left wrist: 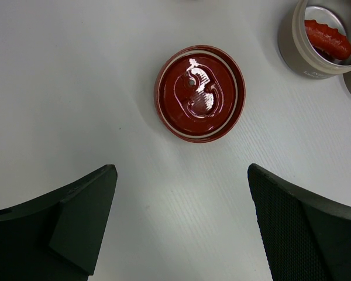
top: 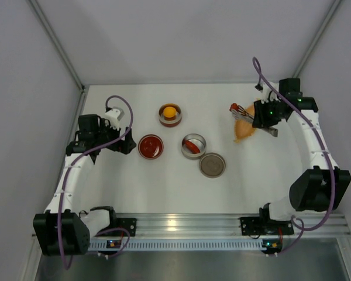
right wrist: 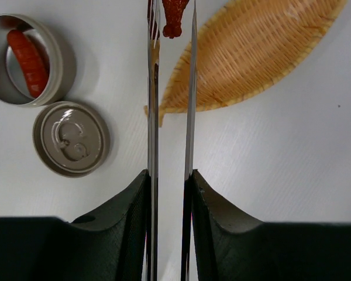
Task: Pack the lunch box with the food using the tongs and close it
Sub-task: Place the fake food in the packing box, then place the clamp at the center of the board, then pick up the box lid from the center of the board.
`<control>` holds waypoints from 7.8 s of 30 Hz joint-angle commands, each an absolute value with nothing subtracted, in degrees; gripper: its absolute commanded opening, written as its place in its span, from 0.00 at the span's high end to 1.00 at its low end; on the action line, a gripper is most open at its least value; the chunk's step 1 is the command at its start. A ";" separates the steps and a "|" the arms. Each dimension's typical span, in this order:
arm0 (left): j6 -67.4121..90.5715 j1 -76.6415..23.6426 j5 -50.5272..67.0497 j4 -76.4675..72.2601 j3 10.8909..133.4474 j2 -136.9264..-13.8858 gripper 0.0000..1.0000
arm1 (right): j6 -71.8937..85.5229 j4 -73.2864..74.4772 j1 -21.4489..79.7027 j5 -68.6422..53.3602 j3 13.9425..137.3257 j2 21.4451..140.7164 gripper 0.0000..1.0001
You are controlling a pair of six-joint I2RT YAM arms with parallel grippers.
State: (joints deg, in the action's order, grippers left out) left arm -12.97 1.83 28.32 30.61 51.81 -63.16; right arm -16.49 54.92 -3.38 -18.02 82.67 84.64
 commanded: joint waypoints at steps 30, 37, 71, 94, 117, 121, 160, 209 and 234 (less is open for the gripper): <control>-13.09 1.76 29.00 30.41 53.88 -64.95 0.02 | -19.42 57.31 25.93 -14.15 83.06 87.45 0.81; -13.27 1.76 28.57 30.15 53.79 -64.95 0.02 | -19.77 56.86 26.10 -13.27 81.48 87.36 0.79; -12.04 1.76 28.04 35.42 57.48 -62.32 0.02 | -7.75 50.72 8.12 -18.80 85.70 79.89 0.54; -12.04 1.76 27.33 33.84 55.90 -64.07 0.02 | -9.31 32.26 -23.64 -16.26 74.88 88.50 0.55; -11.78 1.84 27.51 34.45 56.16 -64.16 0.02 | -21.18 31.20 -23.73 -15.73 65.83 98.97 0.34; -12.04 1.76 26.63 34.89 55.99 -63.37 0.02 | -22.32 31.82 -23.73 -16.00 64.43 98.18 0.19; -8.26 1.93 20.30 41.92 54.76 -58.01 0.02 | -16.70 42.89 -5.10 -25.31 58.10 63.72 0.01; -18.37 1.85 24.43 40.70 52.38 -58.01 0.02 | -14.50 40.69 22.41 -13.18 69.79 102.21 0.51; -9.51 1.76 48.77 34.90 51.33 -58.18 0.02 | -36.81 57.21 25.40 -18.88 78.48 80.53 1.00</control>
